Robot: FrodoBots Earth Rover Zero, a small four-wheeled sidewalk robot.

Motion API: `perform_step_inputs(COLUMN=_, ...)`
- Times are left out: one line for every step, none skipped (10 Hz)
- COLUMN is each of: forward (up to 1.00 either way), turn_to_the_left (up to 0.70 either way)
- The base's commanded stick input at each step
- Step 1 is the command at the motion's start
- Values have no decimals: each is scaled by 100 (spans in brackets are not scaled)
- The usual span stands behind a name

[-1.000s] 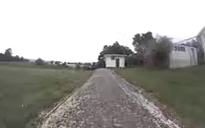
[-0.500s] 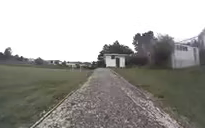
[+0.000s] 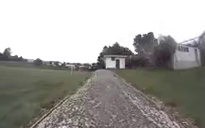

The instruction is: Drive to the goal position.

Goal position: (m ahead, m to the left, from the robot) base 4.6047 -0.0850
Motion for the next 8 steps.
perform_step_inputs(forward=85, turn_to_the_left=0)
perform_step_inputs(forward=85, turn_to_the_left=0)
perform_step_inputs(forward=85, turn_to_the_left=0)
perform_step_inputs(forward=85, turn_to_the_left=0)
perform_step_inputs(forward=85, turn_to_the_left=0)
perform_step_inputs(forward=85, turn_to_the_left=0)
perform_step_inputs(forward=85, turn_to_the_left=0)
perform_step_inputs(forward=85, turn_to_the_left=0)
